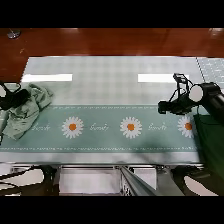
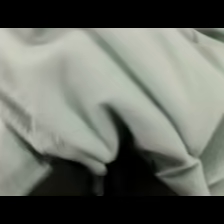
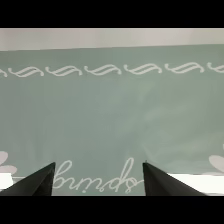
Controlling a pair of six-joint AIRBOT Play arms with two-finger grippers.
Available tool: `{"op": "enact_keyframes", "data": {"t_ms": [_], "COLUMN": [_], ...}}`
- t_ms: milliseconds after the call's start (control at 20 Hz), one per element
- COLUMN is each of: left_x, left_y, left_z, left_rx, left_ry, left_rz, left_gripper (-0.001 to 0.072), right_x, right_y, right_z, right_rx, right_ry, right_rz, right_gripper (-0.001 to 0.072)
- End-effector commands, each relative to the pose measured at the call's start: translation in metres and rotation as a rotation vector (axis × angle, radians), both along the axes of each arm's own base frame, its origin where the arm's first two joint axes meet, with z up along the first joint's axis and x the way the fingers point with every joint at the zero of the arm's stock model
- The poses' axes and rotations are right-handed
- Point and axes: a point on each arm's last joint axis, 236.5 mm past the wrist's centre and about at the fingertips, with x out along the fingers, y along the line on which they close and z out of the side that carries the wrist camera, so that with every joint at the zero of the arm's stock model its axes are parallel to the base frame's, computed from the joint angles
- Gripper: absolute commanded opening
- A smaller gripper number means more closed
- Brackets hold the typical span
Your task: Fold the shirts.
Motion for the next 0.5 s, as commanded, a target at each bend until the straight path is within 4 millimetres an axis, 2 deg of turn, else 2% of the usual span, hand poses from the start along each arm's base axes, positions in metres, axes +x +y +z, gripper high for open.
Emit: {"op": "enact_keyframes", "data": {"t_ms": [0, 50, 100, 150, 200, 250, 300, 350, 450], "left_x": [0.025, 0.044, 0.064, 0.079, 0.083, 0.076, 0.065, 0.05, 0.02], "left_y": [-0.058, -0.075, -0.097, -0.122, -0.148, -0.174, -0.191, -0.207, -0.239], "left_z": [0.028, 0.064, 0.117, 0.181, 0.242, 0.302, 0.348, 0.388, 0.446], "left_rx": [-0.185, -0.232, -0.275, -0.308, -0.313, -0.298, -0.281, -0.262, -0.282], "left_ry": [-0.023, -0.108, -0.246, -0.412, -0.566, -0.706, -0.809, -0.896, -1.031], "left_rz": [-0.175, -0.224, -0.284, -0.356, -0.458, -0.55, -0.598, -0.637, -0.705], "left_gripper": [0.0023, 0.0023, 0.0023, 0.0023, 0.0023, 0.0023, 0.0022, 0.0023, 0.0023], "right_x": [-0.005, -0.005, -0.003, -0.001, -0.001, -0.002, -0.005, -0.007, -0.013], "right_y": [0.013, 0.013, 0.012, 0.012, 0.012, 0.012, 0.012, 0.012, 0.011], "right_z": [0.007, 0.014, 0.024, 0.038, 0.052, 0.065, 0.079, 0.092, 0.118], "right_rx": [0.06, 0.063, 0.064, 0.071, 0.076, 0.082, 0.091, 0.101, 0.118], "right_ry": [0.008, -0.018, -0.053, -0.099, -0.146, -0.187, -0.228, -0.267, -0.345], "right_rz": [-0.004, -0.003, -0.002, -0.001, 0.0, 0.001, 0.001, -0.004, -0.011], "right_gripper": [0.0627, 0.0627, 0.0628, 0.0627, 0.0627, 0.0627, 0.0627, 0.0627, 0.0627]}}
